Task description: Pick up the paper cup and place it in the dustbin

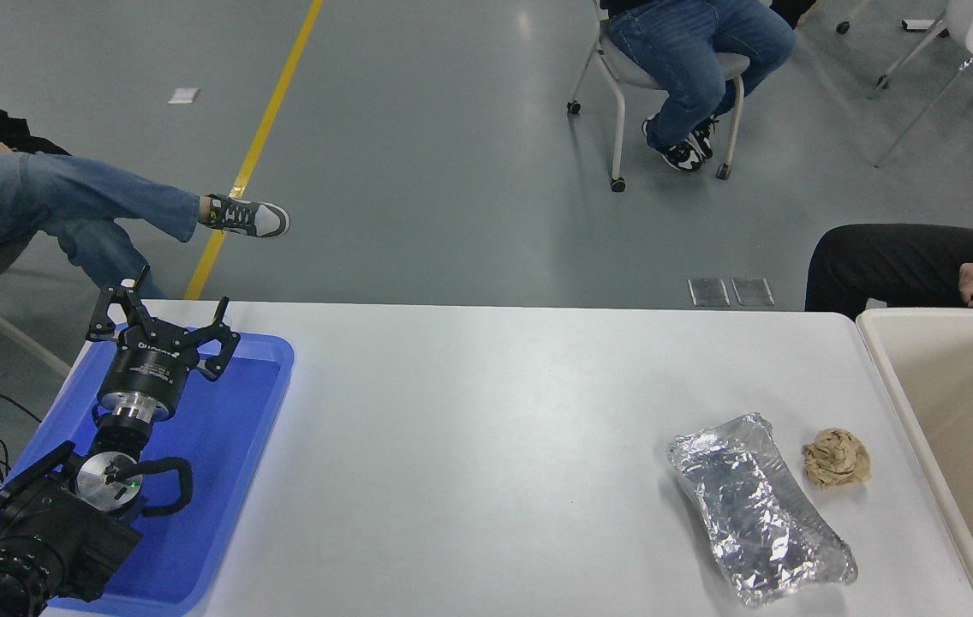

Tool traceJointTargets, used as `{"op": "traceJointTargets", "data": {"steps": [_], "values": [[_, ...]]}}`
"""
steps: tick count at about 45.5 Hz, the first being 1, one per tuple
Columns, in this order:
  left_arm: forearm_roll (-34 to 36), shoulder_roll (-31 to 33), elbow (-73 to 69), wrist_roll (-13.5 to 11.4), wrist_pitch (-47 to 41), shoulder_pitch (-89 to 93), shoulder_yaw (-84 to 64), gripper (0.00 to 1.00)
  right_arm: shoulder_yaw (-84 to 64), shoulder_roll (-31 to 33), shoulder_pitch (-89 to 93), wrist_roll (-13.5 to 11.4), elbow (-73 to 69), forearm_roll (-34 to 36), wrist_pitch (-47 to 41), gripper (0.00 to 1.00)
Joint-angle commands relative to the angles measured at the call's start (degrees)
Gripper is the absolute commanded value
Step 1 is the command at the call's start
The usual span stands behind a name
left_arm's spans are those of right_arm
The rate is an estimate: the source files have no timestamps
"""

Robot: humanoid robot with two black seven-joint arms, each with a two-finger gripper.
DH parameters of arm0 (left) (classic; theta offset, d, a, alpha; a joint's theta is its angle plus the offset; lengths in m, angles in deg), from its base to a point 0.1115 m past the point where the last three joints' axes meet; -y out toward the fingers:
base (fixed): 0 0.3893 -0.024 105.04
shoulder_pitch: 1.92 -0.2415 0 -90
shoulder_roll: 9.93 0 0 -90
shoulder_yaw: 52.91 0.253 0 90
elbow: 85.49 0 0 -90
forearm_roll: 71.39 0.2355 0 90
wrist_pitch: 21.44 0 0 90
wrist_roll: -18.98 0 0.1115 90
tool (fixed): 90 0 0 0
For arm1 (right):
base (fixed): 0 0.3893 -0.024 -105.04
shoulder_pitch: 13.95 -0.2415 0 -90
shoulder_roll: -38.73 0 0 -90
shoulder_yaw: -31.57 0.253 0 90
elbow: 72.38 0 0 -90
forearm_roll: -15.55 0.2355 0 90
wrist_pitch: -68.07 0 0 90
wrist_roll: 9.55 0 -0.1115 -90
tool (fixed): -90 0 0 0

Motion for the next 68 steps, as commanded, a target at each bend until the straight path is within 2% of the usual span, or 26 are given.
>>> {"op": "traceJointTargets", "data": {"steps": [1,5,14,21,29,37,41,50,59,68], "values": [[0.00,0.10,-0.09,0.00,0.00,0.01,0.00,1.00,-7.85,8.13,-17.34,-0.24,-21.18,-10.76,-1.81,1.00],[0.00,0.19,-0.09,0.00,0.00,0.10,0.00,1.00,-12.06,8.31,-23.32,-0.24,-25.58,-12.79,-5.06,1.00],[0.00,0.19,0.09,0.00,0.00,0.10,0.00,1.00,-27.00,5.85,-41.25,-0.15,-34.72,-12.79,-11.66,1.00],[0.00,0.19,-0.09,0.00,0.00,0.10,0.00,1.00,-37.64,-0.29,-53.38,-0.06,-40.52,-12.70,-14.73,1.00],[0.00,0.19,0.09,0.00,0.00,0.01,0.00,1.00,-42.22,-8.47,-61.65,-0.06,-43.35,-10.86,-20.97,1.00],[0.00,0.10,0.09,0.00,0.00,0.01,0.00,1.00,-44.42,-16.20,-66.49,-0.32,-44.31,-2.26,-28.62,1.00],[0.00,0.02,-0.09,0.00,0.00,-0.08,0.00,1.00,-45.82,-20.60,-67.46,-0.59,-44.31,2.23,-29.24,1.00],[0.00,0.02,-0.09,0.00,0.00,-0.17,0.00,1.00,-50.74,-27.11,-70.79,-0.76,-44.66,7.59,-31.78,1.00],[0.00,-0.07,0.09,0.00,0.00,-0.17,0.00,1.00,-52.15,-30.10,-76.77,-0.76,-51.86,14.18,-34.16,1.00],[0.00,-0.07,-0.09,0.00,0.00,-0.17,0.00,1.00,-52.59,-30.45,-82.31,-0.68,-59.07,15.68,-34.16,1.00]]}}
